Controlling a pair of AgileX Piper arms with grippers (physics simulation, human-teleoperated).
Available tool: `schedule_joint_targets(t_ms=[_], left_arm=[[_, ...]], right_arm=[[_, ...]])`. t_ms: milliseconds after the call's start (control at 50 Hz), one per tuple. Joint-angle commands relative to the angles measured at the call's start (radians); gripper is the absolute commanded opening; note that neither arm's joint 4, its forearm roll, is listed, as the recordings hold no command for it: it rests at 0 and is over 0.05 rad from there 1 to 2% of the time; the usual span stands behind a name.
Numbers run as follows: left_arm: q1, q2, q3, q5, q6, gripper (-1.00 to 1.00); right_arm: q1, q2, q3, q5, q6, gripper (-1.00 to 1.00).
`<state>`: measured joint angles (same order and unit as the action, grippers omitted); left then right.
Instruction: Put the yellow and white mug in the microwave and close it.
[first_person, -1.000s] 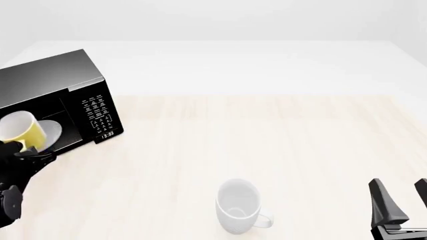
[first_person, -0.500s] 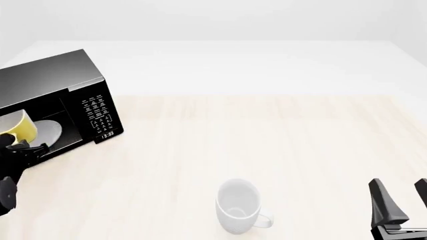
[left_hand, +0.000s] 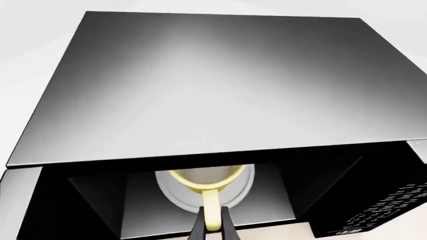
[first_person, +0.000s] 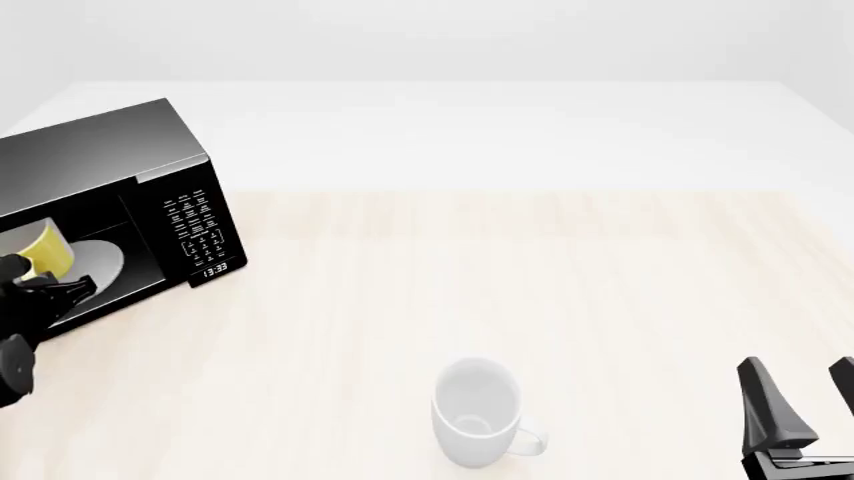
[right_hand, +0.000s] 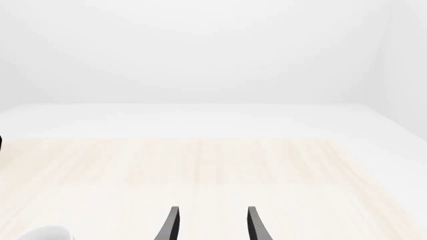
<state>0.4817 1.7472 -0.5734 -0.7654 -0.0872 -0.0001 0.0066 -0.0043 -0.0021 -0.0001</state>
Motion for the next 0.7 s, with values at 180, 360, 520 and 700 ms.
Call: schedule_joint_targets(t_ms=[180,360,520,700], left_arm=[[0.005,0.061,-0.049,0.016,0.005,-1.0],[0.0,0.079,-0.058,0.022,0.004,-1.0],[-0.001,0.088,-0.056,0.021,0.006,-1.0],[-0.002,0.103,-0.063,0.025,0.006,-1.0]], right_arm=[[0.0,0.0,0.0,0.0,0.0,1.0],[0.0,0.0,0.0,0.0,0.0,1.0],[0.0,0.0,0.0,0.0,0.0,1.0],[0.0,0.0,0.0,0.0,0.0,1.0]])
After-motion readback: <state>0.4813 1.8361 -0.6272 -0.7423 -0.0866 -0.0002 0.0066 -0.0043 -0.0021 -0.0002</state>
